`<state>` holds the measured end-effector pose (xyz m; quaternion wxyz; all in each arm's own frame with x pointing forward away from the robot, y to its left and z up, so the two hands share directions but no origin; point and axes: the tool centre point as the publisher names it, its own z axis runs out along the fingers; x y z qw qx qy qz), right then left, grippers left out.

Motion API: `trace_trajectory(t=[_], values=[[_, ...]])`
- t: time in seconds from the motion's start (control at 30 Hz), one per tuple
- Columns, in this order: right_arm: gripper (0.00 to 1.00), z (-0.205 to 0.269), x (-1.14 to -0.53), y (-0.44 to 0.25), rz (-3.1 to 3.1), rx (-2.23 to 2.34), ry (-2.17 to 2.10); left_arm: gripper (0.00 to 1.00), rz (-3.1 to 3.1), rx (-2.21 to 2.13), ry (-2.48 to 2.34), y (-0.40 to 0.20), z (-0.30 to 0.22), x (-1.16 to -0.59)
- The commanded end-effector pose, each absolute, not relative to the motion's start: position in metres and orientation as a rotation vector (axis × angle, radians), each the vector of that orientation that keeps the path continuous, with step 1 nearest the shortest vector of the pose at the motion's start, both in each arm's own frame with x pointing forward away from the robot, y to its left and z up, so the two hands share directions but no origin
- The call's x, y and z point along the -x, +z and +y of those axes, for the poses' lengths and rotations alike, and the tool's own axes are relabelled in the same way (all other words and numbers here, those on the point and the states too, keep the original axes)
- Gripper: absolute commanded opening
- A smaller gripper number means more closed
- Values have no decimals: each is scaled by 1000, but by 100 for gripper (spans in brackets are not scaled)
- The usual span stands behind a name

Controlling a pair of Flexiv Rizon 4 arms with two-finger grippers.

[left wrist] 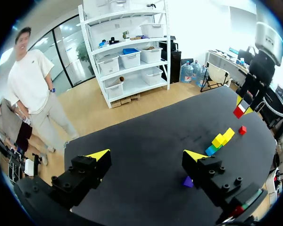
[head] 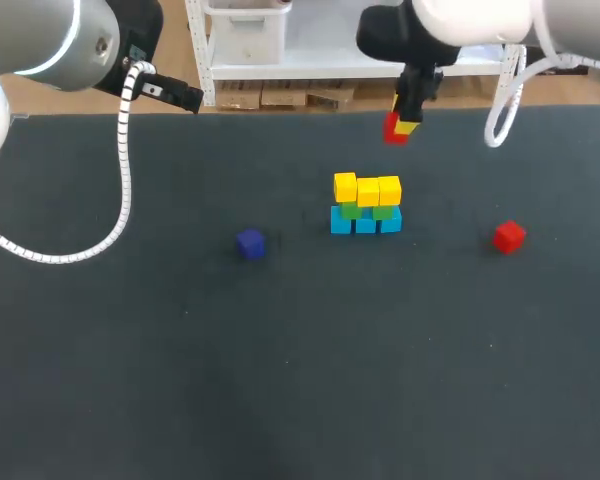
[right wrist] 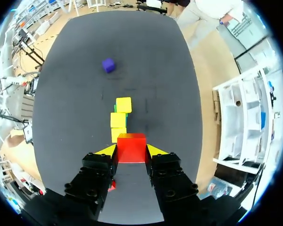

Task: Place the blue cubes, place green cubes on the blue cubes, place the yellow cubes on the green cubes, then place the red cubes on the yellow cubes, and place purple cube on the red cubes.

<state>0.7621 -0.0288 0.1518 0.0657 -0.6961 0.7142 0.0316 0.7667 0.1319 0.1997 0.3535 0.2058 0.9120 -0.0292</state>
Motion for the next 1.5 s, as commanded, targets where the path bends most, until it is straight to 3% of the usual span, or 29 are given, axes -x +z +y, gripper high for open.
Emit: trace_trajectory(t=[0.03, 0.53, 1.5], values=[[0, -19, -752, 146, 2164, 2084, 102, 100, 2358, -539, -82, 200, 134, -767], [0, 1, -729, 120, 2160, 2134, 86, 100, 2358, -539, -82, 200, 134, -767], [0, 24, -753, 97, 2153, 2239, 18, 100, 2358, -539, -82, 200, 134, -767]])
